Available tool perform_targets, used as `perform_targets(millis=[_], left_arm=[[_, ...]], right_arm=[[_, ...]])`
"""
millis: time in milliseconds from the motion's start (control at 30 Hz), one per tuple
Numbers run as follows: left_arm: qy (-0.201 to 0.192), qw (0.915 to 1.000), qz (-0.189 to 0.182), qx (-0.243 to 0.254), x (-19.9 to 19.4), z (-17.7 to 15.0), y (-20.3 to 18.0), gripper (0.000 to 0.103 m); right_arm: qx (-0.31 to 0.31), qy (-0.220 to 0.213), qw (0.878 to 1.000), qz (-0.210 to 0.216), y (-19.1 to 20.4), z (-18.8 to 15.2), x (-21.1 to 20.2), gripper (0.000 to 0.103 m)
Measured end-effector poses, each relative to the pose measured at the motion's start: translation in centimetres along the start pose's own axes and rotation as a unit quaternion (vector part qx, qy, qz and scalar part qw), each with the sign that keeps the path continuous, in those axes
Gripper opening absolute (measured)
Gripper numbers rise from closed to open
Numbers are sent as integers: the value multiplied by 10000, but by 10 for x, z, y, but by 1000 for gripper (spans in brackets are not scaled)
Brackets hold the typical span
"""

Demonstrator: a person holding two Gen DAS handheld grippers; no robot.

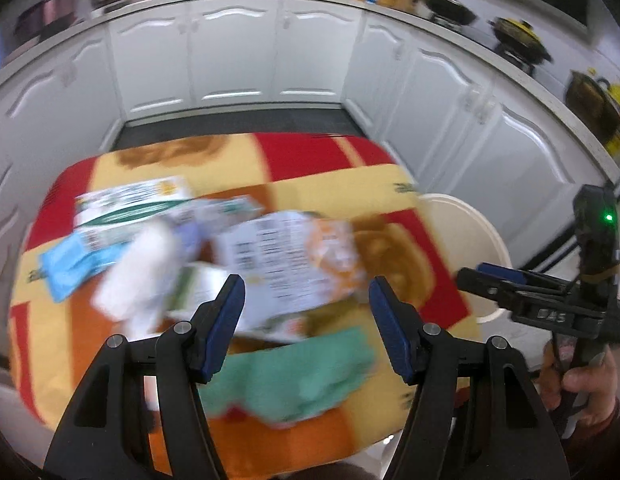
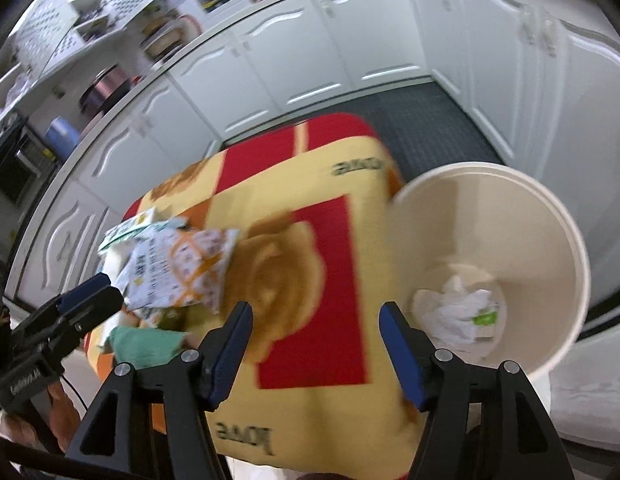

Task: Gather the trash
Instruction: 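Return both tools to the table and grasp the white paper towel with left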

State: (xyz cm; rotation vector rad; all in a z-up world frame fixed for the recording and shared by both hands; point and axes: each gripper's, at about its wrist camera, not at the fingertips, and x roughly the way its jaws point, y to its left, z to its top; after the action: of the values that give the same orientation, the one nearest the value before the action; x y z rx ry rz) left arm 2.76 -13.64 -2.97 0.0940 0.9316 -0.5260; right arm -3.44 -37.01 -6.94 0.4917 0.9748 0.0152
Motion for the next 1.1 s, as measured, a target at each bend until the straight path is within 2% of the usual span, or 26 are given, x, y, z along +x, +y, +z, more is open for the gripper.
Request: perform_targets(millis=[167,300,367,567,700,900,1100], left_arm=[[18,9986,388,-356,-5,-5,59,63],[48,9976,308,-626,-4,-8,94,64],[68,9973,244,-690,-1,-8,105,67],[138,9982,197,-548,16,-3,111,71],[249,9987,170,-400,30,1,110,71],[329,9978,65,-566,48,15,120,71],[464,9972,17,-577,60,19,121,68]], right_arm=[[-278,157,9993,179,34,3,19,65],[-529,210,9977,373,61,9,33,74],[-658,297,9967,363,72,11,41,74],[-891,576,9937,357,92,8,56,74],[-1193,774,9883,546,106,-4,56,74],[-1678,1029,9774,773,131,-26,70,77],[-1732,902,9759,970,136,-37,80,79]])
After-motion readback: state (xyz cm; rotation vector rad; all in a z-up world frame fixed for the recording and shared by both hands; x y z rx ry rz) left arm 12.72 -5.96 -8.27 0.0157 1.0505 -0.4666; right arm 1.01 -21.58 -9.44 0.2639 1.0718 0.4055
